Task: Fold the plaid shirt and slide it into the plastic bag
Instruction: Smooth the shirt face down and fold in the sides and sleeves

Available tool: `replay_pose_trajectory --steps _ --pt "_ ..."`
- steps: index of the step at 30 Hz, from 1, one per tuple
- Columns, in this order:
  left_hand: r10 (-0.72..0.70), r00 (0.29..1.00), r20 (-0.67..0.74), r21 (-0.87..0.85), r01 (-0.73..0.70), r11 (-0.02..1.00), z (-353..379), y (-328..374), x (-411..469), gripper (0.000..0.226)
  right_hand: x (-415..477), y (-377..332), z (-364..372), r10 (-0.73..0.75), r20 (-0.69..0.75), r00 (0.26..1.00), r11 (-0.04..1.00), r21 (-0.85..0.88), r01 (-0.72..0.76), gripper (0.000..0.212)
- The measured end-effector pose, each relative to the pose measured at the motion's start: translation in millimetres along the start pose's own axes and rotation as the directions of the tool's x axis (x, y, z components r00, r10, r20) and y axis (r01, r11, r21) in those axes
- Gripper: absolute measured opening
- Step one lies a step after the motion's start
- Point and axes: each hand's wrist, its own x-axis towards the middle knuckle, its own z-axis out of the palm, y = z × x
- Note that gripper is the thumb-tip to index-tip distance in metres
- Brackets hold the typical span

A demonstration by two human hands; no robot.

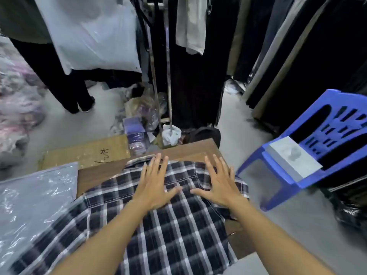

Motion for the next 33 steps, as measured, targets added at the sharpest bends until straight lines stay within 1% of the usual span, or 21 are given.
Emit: replay_pose_trajectory --steps 1,3,7,9,12,16,19,21,24,26,29,30,31,32,33 --pt "0.029 0.999 0.044 0.013 -0.029 0.999 8 8 4 0.108 -4 10 3 0.043 0.041 0.998 0.999 0.004 -0.043 0.123" --pt "0.07 0.989 0.128 0.017 -0.072 0.997 24 22 13 0.113 -9 32 9 0.136 0.068 0.988 0.991 0.007 -0.137 0.118" --pt "0.132 0.962 0.241 0.04 -0.145 0.989 53 48 27 0.131 -13 73 17 0.328 0.054 0.943 0.93 0.156 -0.333 0.084" --pt "0.145 0.953 0.267 0.052 -0.165 0.985 60 60 32 0.141 -9 91 17 0.401 0.059 0.914 0.889 0.218 -0.403 0.071" --pt "0.102 0.945 0.311 0.1 -0.139 0.985 70 74 36 0.155 -3 112 16 0.422 0.092 0.902 0.852 0.299 -0.43 0.061" --pt "0.049 0.941 0.335 0.124 -0.096 0.988 75 79 40 0.162 1 119 10 0.395 0.168 0.903 0.79 0.44 -0.427 0.052" --pt "0.044 0.938 0.344 0.135 -0.096 0.986 74 81 40 0.163 4 117 4 0.436 0.138 0.889 0.757 0.478 -0.445 0.041" --pt "0.045 0.938 0.345 0.133 -0.096 0.986 74 82 40 0.163 5 114 -3 0.451 0.102 0.887 0.759 0.479 -0.441 0.034" --pt "0.045 0.938 0.345 0.125 -0.094 0.988 74 82 39 0.163 5 105 -23 0.434 0.062 0.899 0.793 0.448 -0.414 0.018" --pt "0.043 0.939 0.34 0.133 -0.093 0.987 74 81 40 0.163 4 91 -43 0.391 0.057 0.919 0.796 0.48 -0.368 0.009" --pt "0.046 0.934 0.355 0.115 -0.093 0.989 75 82 41 0.164 -2 60 -73 0.281 0.054 0.958 0.815 0.514 -0.269 0.007" --pt "0.048 0.929 0.368 0.077 -0.082 0.994 76 80 42 0.163 -5 48 -81 0.232 0.055 0.971 0.824 0.52 -0.226 0.007" --pt "0.043 0.923 0.383 -0.004 -0.045 0.999 72 79 42 0.161 -8 37 -87 0.179 0.056 0.982 0.833 0.523 -0.182 0.008" --pt "0.039 0.927 0.373 -0.125 0.008 0.992 66 78 44 0.153 -11 25 -92 0.128 0.058 0.99 0.84 0.525 -0.139 0.008" --pt "0.048 0.944 0.328 -0.268 0.044 0.963 59 76 45 0.133 -13 13 -93 0.085 0.072 0.994 0.844 0.525 -0.11 0.008"
